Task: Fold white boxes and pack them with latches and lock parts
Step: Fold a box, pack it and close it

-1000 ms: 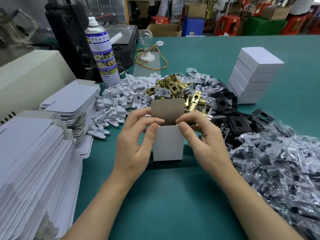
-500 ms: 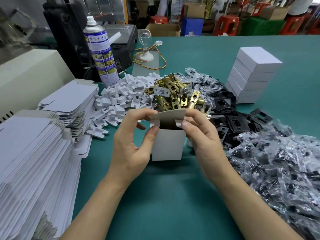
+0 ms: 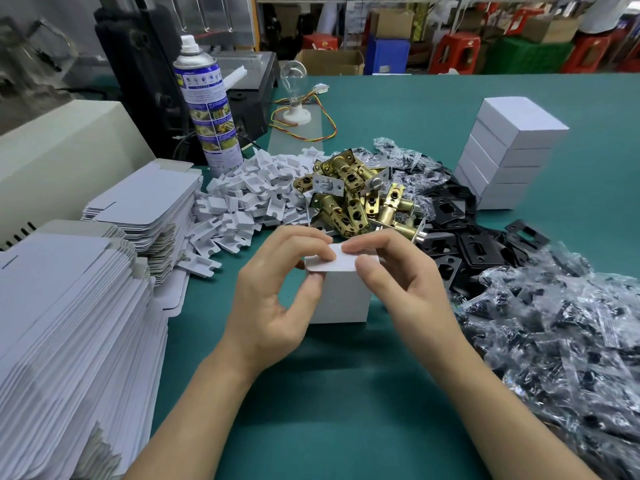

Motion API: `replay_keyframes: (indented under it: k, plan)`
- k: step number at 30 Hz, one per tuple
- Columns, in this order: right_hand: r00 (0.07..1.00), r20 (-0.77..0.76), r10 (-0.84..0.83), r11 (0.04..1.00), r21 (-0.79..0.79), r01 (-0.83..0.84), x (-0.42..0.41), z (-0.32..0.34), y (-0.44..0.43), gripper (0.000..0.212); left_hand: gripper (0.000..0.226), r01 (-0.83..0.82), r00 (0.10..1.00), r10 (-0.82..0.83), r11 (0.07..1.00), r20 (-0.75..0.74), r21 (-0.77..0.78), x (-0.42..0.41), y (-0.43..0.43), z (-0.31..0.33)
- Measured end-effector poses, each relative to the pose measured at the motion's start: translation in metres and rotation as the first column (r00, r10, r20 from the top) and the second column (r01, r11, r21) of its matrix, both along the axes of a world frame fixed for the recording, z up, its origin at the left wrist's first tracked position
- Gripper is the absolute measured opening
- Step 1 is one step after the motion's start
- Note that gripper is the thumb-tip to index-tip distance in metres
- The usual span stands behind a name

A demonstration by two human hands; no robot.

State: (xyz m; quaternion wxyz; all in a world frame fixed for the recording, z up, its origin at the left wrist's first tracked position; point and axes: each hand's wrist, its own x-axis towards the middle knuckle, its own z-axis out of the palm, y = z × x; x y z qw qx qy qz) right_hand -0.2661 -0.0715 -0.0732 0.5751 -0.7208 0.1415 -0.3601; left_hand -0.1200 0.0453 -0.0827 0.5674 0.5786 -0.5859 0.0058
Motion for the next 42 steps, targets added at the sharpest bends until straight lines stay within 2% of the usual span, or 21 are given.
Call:
replay_keyframes:
  k: [2, 8, 11, 19, 30, 42]
  plan:
    - [1.0, -0.014, -0.003, 1.0, -0.025, 0.002, -0.002, -0.001, -0.001, 0.017, 0.02, -0.01, 1.0, 0.01, 1.0, -0.017, 0.004, -0.001, 0.0, 0.001]
    - [0.997, -0.05, -0.054, 0.995, -0.088, 0.049, -0.003, 0.0, 0.001, 0.032, 0.02, -0.065, 0.997, 0.065, 0.998, -0.049, -0.002, -0.002, -0.002, 0.002]
    - [0.993, -0.076, -0.092, 0.986, -0.145, 0.081, -0.002, -0.001, 0.0, 0.027, 0.018, -0.06, 0.997, 0.06, 0.998, -0.053, 0.003, -0.004, -0.002, 0.003]
    - [0.991, -0.027, -0.128, 0.976, -0.182, 0.122, -0.001, -0.001, 0.002, 0.018, 0.015, -0.059, 0.992, 0.06, 0.998, -0.11, 0.01, -0.005, -0.003, 0.005]
    - [0.995, -0.033, -0.092, 0.959, -0.272, 0.08, -0.004, 0.0, -0.003, 0.024, 0.015, -0.032, 0.995, 0.032, 0.999, -0.1, 0.0, -0.002, -0.003, -0.001]
    - [0.988, -0.012, -0.153, 0.783, -0.612, 0.114, -0.012, -0.009, -0.022, 0.027, 0.013, -0.019, 1.0, 0.02, 0.999, 0.022, -0.025, 0.005, 0.001, -0.001]
